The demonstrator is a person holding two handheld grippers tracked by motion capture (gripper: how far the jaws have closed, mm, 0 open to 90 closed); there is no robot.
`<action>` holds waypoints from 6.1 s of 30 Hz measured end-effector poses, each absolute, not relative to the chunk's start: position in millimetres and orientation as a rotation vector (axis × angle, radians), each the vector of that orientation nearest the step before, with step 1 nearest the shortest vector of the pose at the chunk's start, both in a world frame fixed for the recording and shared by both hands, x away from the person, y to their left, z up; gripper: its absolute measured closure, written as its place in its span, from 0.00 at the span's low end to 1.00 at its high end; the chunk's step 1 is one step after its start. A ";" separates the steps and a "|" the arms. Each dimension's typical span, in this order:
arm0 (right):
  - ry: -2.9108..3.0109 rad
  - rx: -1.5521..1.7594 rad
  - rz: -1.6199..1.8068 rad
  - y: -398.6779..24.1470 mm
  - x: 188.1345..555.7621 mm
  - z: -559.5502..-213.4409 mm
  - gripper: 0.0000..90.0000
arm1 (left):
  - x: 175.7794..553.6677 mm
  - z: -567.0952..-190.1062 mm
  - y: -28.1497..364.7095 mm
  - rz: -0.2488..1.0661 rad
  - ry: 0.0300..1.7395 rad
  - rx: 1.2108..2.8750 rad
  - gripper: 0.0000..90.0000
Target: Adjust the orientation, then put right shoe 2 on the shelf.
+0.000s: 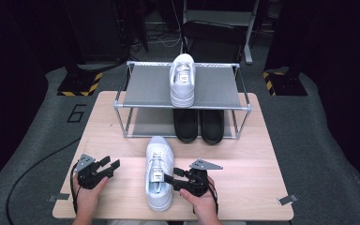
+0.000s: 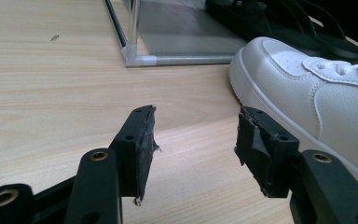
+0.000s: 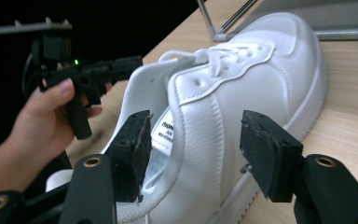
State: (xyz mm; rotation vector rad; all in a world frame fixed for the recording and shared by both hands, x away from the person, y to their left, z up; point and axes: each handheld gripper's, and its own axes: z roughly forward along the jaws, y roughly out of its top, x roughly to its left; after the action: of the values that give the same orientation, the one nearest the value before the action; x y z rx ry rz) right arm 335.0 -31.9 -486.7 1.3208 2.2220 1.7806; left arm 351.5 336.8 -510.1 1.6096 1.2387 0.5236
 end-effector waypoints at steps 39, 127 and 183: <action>2.245 1.424 1.657 -62.3 359.0 -493.0 0.63 | 352.7 -513.6 343.3 0.470 1.270 1.530 0.51; 2.248 1.331 1.505 -55.9 353.3 -489.6 0.85 | 353.6 -516.9 349.7 0.463 1.320 1.527 0.52; 1.963 1.353 1.709 -66.4 328.8 -471.7 0.90 | 353.8 -518.6 349.8 0.460 1.331 1.535 0.52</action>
State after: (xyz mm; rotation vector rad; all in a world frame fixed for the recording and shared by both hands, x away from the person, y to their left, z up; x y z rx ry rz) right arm 328.8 -66.4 -471.7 1.3526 1.9630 1.7091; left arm 353.8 349.8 -518.6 1.5355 1.3314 0.4603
